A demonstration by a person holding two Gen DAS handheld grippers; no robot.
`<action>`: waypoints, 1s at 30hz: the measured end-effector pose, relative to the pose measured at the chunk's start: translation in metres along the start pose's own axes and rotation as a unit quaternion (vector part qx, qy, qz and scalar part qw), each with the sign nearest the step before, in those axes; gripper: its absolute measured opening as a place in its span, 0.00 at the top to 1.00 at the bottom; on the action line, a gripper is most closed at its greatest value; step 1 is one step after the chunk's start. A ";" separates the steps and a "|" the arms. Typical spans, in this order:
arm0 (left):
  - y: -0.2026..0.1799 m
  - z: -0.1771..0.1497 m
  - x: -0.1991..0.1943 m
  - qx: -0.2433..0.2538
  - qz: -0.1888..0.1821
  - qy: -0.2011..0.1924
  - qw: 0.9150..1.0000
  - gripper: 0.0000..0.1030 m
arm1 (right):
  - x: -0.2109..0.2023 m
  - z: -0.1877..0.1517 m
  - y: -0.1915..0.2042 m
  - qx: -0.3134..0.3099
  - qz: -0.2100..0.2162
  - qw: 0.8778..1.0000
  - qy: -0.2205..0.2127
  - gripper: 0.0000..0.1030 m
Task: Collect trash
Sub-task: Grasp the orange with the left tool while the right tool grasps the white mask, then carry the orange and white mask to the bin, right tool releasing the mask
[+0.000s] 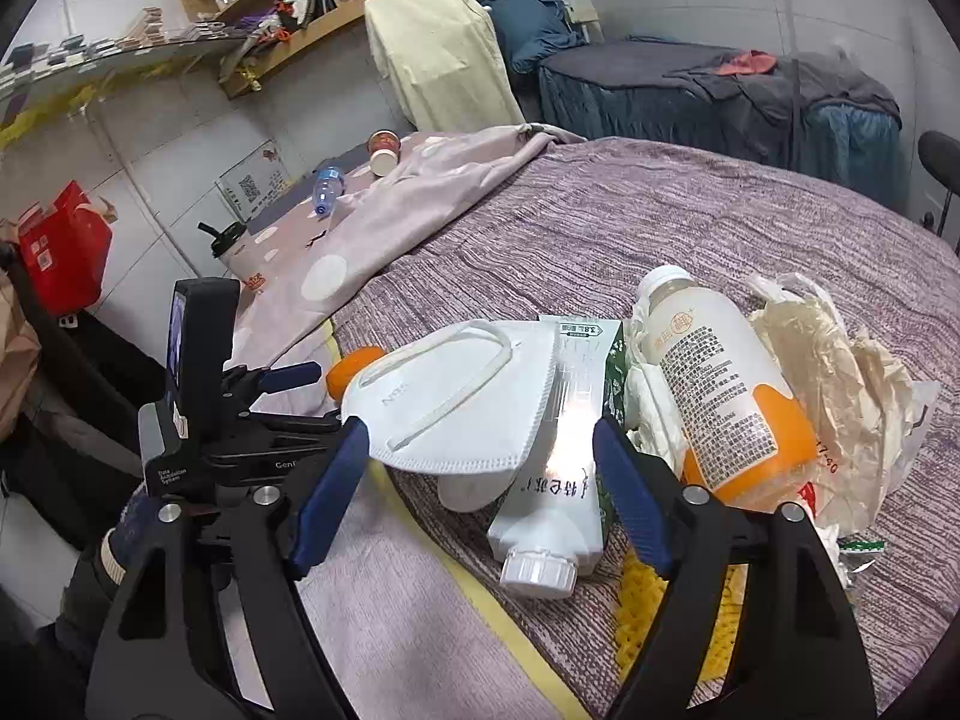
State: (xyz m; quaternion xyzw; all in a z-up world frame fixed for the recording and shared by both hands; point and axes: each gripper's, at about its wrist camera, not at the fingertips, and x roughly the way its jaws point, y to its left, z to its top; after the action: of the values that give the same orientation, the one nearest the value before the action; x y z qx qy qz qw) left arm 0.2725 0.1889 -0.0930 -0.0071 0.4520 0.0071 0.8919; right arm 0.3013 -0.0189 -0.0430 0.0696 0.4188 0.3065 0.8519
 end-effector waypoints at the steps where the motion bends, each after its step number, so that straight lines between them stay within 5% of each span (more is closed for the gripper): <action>1: 0.000 0.001 0.002 0.001 -0.002 0.001 1.000 0.16 | 0.002 0.001 -0.001 0.001 0.002 1.000 0.000 0.41; 5: 0.000 0.001 0.005 -0.001 -0.003 -0.002 1.000 0.37 | 0.010 0.002 0.002 0.000 0.018 1.000 0.003 0.77; 9: -0.002 -0.004 0.000 -0.008 0.000 -0.015 1.000 0.42 | 0.009 -0.001 0.005 -0.007 0.022 1.000 -0.003 0.89; 30: -0.015 -0.040 -0.106 -0.072 -0.029 -0.120 0.990 0.46 | -0.094 -0.040 0.028 -0.033 0.052 0.994 -0.095 0.95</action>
State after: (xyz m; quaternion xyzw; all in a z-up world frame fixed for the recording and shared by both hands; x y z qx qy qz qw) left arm 0.1776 0.1722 -0.0314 -0.0833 0.3399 0.0146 0.9366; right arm 0.2143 -0.0566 0.0052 0.0923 0.3211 0.3564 0.8726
